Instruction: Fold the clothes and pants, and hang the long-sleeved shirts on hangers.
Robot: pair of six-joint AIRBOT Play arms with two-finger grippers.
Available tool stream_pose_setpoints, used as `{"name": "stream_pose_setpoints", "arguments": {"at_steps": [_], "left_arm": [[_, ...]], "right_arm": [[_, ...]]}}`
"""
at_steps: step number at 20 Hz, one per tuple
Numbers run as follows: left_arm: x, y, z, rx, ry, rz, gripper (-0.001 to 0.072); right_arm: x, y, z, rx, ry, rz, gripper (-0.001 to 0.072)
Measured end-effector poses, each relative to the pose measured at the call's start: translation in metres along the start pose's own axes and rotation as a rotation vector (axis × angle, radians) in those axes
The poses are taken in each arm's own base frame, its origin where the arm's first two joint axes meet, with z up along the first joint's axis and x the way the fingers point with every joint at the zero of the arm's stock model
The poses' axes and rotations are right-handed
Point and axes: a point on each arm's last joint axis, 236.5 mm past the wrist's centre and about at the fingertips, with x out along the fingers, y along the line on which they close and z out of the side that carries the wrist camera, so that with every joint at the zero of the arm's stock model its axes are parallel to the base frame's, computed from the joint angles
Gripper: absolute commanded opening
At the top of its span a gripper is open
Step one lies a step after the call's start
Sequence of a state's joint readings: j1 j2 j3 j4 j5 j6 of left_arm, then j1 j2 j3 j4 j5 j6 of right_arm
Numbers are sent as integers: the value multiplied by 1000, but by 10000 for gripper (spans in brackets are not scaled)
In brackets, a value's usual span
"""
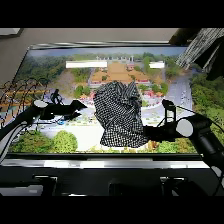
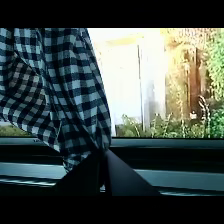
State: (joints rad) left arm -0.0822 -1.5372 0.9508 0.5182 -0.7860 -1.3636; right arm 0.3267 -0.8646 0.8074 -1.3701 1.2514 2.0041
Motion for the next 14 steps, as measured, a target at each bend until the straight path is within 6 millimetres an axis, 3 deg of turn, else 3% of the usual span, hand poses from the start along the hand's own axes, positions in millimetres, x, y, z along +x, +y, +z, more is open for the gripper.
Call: {"name": "stream_pose_setpoints", "arguments": {"at_steps": [6, 7, 10, 14], "left_arm": [[33, -24, -34, 25, 78, -44, 695], [36, -27, -38, 31, 86, -50, 580], [44, -34, -48, 49, 97, -56, 18], [47, -40, -48, 64, 86, -63, 15]], "right_arm": [[0, 4, 11, 32, -55, 23, 27], [1, 5, 13, 33, -60, 25, 27], [5, 5, 17, 43, -67, 27, 27], [13, 12, 27, 60, -86, 54, 27]]}}
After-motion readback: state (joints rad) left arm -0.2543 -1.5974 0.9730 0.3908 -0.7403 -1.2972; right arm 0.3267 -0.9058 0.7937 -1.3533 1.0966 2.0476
